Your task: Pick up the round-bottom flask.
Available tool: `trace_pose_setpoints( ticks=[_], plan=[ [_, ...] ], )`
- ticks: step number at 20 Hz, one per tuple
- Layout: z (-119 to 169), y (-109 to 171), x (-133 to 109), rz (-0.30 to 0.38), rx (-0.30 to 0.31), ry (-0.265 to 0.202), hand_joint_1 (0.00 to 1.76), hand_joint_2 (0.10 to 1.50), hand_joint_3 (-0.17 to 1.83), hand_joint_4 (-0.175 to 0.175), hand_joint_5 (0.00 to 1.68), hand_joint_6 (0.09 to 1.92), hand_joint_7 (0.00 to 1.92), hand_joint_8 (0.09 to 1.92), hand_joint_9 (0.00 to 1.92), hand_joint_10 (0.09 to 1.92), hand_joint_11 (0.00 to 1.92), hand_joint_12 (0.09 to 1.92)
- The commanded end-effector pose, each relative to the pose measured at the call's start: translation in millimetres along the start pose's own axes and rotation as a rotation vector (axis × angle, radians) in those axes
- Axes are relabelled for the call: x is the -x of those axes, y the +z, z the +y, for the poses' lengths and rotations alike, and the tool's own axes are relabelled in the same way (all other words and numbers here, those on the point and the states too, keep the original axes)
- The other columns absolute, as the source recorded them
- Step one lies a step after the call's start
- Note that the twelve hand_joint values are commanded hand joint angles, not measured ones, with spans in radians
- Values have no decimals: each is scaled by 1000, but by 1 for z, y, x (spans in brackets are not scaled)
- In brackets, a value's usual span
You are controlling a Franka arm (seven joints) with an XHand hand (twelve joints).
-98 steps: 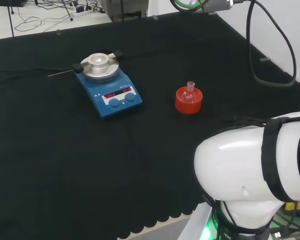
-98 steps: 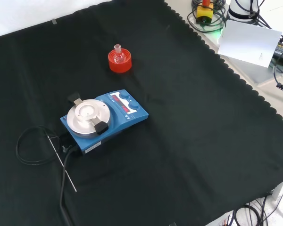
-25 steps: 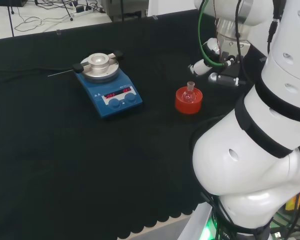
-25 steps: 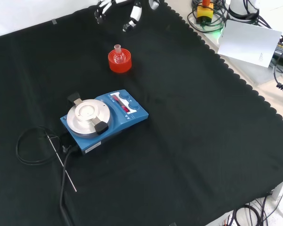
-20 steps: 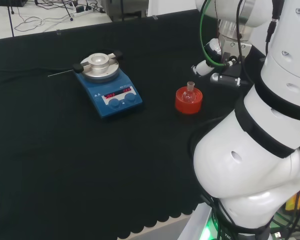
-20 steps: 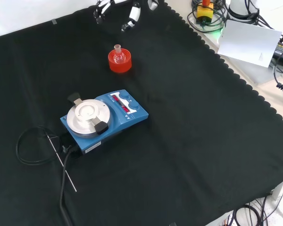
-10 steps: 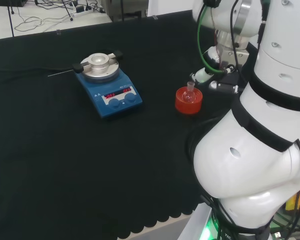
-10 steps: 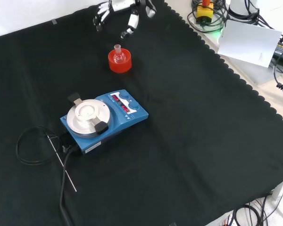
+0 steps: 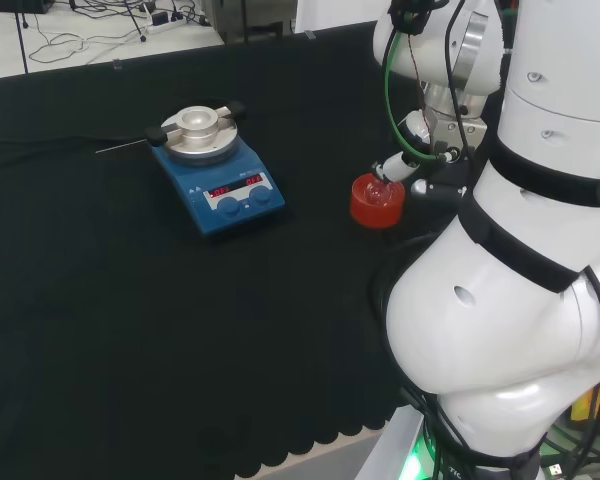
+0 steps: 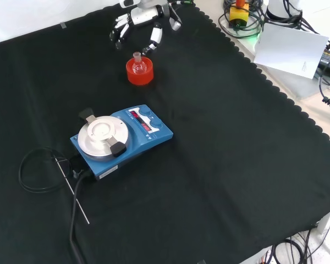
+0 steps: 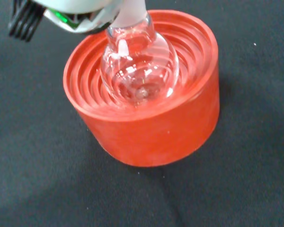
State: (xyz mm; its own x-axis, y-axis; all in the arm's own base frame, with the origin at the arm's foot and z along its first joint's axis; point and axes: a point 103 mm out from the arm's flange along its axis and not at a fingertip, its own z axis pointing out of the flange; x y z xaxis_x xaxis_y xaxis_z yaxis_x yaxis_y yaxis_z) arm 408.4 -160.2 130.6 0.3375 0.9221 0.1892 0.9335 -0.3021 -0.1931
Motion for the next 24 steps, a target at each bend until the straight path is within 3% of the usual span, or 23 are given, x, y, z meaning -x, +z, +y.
trace_pose_setpoints(
  ticks=[1, 7, 17, 24],
  plan=[
    [1, 8, 2, -5, 3, 2, 856, 607, 686, -55, 689, 186, 137, 635, 250, 697, 2, 1435],
    [5, 15, 2, -12, -6, -8, 856, 603, 681, -53, 590, 509, 151, 637, 271, 693, 9, 1441],
    [12, 24, -3, -43, 7, -28, 873, 589, 681, -50, 581, 650, 177, 652, 311, 700, 38, 1449],
    [17, 25, 0, -53, 10, -28, 877, 600, 677, -55, 690, 712, 206, 664, 352, 706, 79, 1452]
  ],
)
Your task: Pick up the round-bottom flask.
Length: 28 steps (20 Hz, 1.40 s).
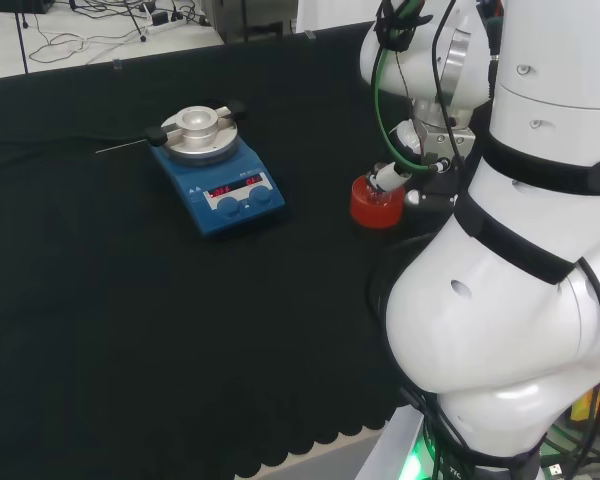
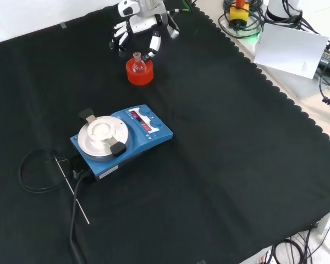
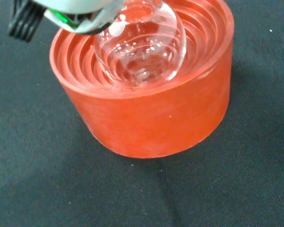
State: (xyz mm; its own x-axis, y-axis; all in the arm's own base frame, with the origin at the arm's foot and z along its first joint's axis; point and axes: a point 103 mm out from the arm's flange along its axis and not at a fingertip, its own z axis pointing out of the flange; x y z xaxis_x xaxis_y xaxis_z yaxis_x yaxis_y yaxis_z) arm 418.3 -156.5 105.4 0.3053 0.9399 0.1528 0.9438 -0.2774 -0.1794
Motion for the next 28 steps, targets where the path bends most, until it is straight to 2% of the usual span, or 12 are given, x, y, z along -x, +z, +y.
trace_pose_setpoints(
  ticks=[1, 18, 19, 20, 21, 23, 24, 28],
  plan=[
    [4, 1, 2, -14, 4, 0, 878, 602, 676, -57, 710, 722, 210, 665, 358, 706, 85, 1452],
    [8, -3, 2, -42, 29, 0, 908, 663, 648, -88, 975, 736, 264, 686, 455, 677, 186, 1430],
    [9, -5, 3, -47, 33, -2, 963, 723, 579, 6, 1026, 786, 271, 689, 464, 675, 196, 1431],
    [9, -6, 3, -50, 36, -3, 1009, 772, 513, 82, 1070, 812, 280, 692, 475, 672, 206, 1427],
    [9, -7, 3, -48, 35, -4, 1039, 796, 478, 128, 1104, 817, 289, 692, 487, 668, 220, 1421],
    [8, -7, 3, -52, 37, -7, 1071, 780, 505, 165, 1148, 811, 307, 685, 510, 651, 241, 1409],
    [8, -7, 3, -52, 42, -12, 1080, 751, 556, 171, 1164, 814, 313, 680, 518, 642, 249, 1404],
    [6, -10, 2, -49, 57, -25, 1111, 536, 975, 175, 1195, 986, 369, 677, 581, 618, 308, 1381]
  ],
)
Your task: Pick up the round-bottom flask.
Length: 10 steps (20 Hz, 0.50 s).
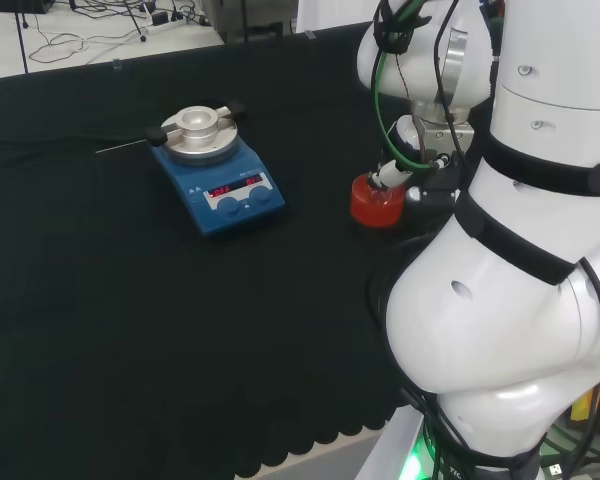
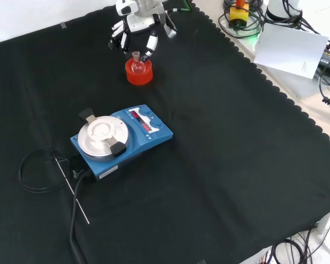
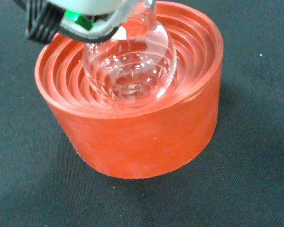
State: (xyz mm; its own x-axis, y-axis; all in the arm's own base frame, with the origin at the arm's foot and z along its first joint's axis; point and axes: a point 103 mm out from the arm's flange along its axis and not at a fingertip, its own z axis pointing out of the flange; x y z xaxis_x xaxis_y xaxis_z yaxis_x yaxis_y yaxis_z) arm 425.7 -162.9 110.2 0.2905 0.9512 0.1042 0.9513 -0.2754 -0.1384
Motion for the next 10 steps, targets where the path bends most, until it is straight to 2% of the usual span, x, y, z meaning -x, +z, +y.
trace_pose_setpoints(
  ticks=[1, 4, 10],
  plan=[
    [-1, -5, -2, 7, 16, -18, 1113, 517, 1013, 175, 1196, 1008, 378, 679, 592, 616, 322, 1377],
    [0, -12, -7, 24, -2, -24, 1116, 500, 1051, 175, 1195, 1031, 392, 683, 610, 617, 344, 1374],
    [5, -34, -22, 7, -55, -58, 1114, 497, 1066, 175, 1187, 1055, 406, 689, 623, 613, 364, 1363]
  ],
)
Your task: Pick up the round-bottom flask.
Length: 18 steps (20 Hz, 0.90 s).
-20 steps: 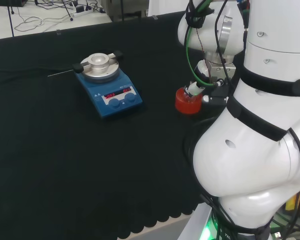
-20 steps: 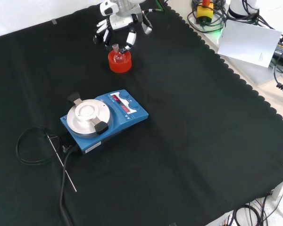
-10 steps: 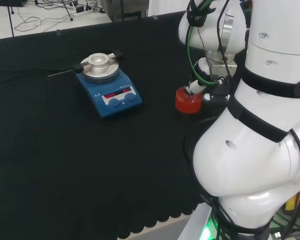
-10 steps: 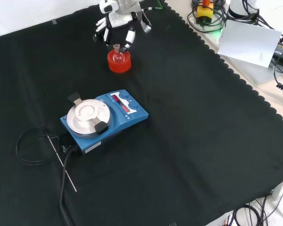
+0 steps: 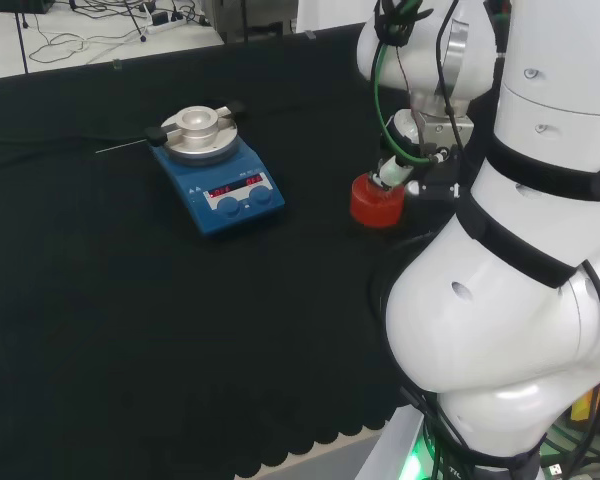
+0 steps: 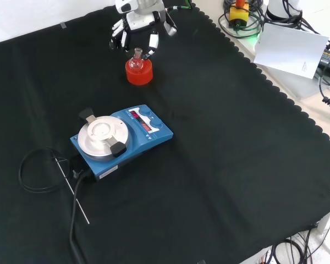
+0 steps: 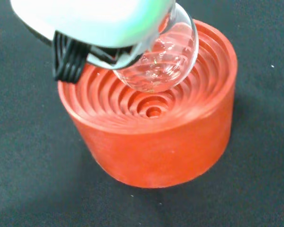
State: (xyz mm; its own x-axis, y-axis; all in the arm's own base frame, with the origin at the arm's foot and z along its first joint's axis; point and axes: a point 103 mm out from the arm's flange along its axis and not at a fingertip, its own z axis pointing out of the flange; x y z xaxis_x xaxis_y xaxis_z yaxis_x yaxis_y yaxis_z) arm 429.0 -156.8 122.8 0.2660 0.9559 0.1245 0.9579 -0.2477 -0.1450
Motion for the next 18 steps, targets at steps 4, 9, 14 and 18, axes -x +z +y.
trace_pose_setpoints(
  ticks=[4, 9, 14, 18],
  plan=[
    [7, -31, -24, -29, -80, -49, 1112, 500, 1063, 175, 1185, 1058, 413, 692, 625, 612, 371, 1360],
    [13, -47, -35, -79, -136, -65, 1110, 503, 1060, 175, 1182, 1060, 413, 692, 626, 611, 376, 1356],
    [20, -70, -45, -120, -150, -80, 1110, 504, 1058, 175, 1181, 1061, 412, 691, 625, 609, 378, 1353],
    [30, -90, -54, -145, -159, -91, 1110, 505, 1057, 175, 1181, 1061, 411, 690, 624, 608, 379, 1351]
  ],
)
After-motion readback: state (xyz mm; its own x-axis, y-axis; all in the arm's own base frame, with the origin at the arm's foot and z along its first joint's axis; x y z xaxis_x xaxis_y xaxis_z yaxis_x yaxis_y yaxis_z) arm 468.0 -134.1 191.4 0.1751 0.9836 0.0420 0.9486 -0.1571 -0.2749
